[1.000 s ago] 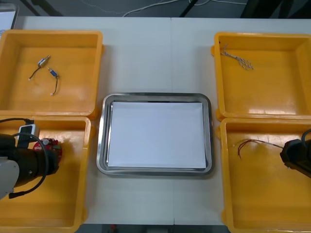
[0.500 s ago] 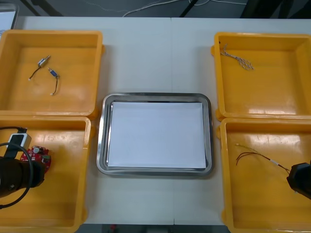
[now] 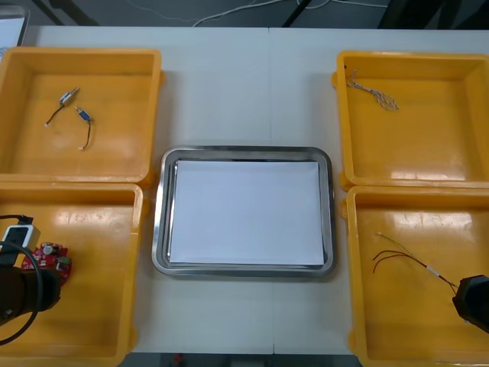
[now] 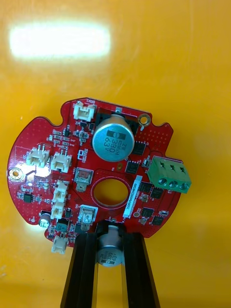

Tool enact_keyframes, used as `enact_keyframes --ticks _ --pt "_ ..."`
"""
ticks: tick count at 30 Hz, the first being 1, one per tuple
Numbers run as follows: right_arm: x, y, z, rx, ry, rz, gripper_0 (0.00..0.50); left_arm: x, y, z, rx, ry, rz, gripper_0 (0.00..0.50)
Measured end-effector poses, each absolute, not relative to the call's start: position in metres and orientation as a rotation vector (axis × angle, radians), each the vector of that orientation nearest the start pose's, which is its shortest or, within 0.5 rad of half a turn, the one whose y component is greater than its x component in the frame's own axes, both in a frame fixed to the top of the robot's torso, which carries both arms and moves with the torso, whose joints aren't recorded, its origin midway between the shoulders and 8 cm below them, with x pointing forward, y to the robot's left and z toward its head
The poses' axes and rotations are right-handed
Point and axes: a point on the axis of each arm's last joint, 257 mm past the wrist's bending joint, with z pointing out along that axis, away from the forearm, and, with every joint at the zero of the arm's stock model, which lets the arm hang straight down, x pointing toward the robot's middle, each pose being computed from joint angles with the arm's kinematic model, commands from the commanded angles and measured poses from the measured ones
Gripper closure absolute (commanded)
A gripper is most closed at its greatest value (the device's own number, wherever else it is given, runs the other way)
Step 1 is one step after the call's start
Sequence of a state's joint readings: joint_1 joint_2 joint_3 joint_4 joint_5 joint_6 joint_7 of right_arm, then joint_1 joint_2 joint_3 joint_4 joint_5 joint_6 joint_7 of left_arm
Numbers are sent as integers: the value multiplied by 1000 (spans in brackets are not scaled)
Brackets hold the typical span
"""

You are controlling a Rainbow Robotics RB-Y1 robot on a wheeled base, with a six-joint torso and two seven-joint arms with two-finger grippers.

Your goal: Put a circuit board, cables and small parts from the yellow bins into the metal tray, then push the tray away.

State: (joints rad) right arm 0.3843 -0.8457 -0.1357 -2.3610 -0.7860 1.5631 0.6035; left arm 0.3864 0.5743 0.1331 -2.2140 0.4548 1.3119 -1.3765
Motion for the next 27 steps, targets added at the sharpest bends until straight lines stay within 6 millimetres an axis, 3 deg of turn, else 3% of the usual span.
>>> enact_keyframes --ticks 1,2,3,4,13,17,19,23,27 --pt "254 -357 -296 843 2740 110 276 308 386 -328 -93 2618 127 500" --pt "254 -357 -296 843 2739 111 195 307 387 -328 -95 2617 130 500" --pt "254 -357 -296 843 2739 111 59 307 388 -328 -96 2617 134 500" --pt "254 -357 -296 843 2739 111 0 306 389 -329 -96 2618 137 500" --pt "255 -358 -294 843 2736 109 0 308 395 -333 -89 2603 152 492" --pt "259 -358 -289 832 2737 98 0 308 395 -333 -90 2601 152 370" --pt "265 -357 -285 820 2734 95 0 308 395 -333 -90 2601 152 287" --pt "277 -354 -273 772 2731 89 0 308 395 -333 -90 2601 152 215" --pt "287 -352 -262 531 2773 41 0 308 395 -333 -90 2601 151 153"
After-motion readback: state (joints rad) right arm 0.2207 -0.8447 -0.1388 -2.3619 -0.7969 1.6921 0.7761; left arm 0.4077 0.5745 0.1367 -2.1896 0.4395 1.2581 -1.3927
